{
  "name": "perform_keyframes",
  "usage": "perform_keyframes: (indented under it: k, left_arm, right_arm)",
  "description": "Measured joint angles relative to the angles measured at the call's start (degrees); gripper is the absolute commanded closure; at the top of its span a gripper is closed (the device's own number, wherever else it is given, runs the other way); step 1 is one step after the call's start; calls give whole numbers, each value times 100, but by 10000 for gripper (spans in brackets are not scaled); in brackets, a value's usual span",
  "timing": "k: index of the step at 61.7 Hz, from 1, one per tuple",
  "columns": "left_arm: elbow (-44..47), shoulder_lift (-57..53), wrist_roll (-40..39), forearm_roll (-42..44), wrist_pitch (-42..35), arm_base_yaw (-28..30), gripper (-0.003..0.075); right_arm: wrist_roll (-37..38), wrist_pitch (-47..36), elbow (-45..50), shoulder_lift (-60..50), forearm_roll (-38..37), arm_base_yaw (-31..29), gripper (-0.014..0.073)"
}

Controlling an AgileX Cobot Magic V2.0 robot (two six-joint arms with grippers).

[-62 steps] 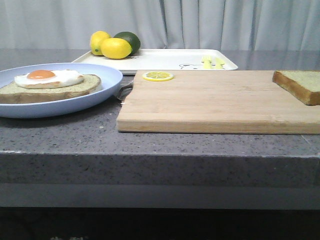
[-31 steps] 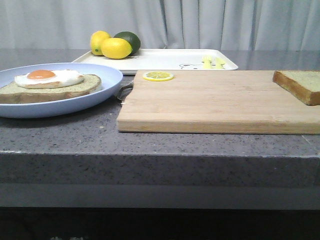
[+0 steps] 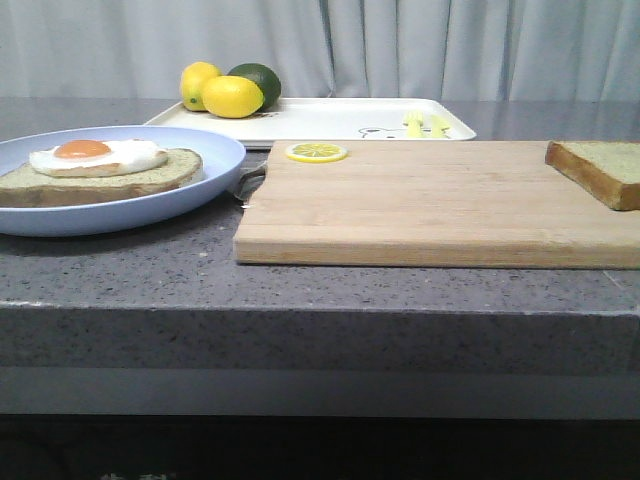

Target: Place bread and move sandwich to tray

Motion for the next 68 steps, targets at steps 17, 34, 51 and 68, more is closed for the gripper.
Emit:
perform_keyframes:
  k: [17,34,51,68]
  left_arm:
    - [-1453,1483,0,0,1661,0,738]
    - [-1502,2424,0,-11,1830,0,738]
    - [-1502,3074,0,-47,1830,0,720]
    - [-1502,3267,0,140,1830,0,315]
  right_arm:
    - [0,1297,-1200,1410,-116,0,712]
    - [0,1627,-1238,2423,-126,0,712]
    - [0,1784,-1238,3001,-126,0,629]
    - [0,1813,-1238,3358,-126,0,30]
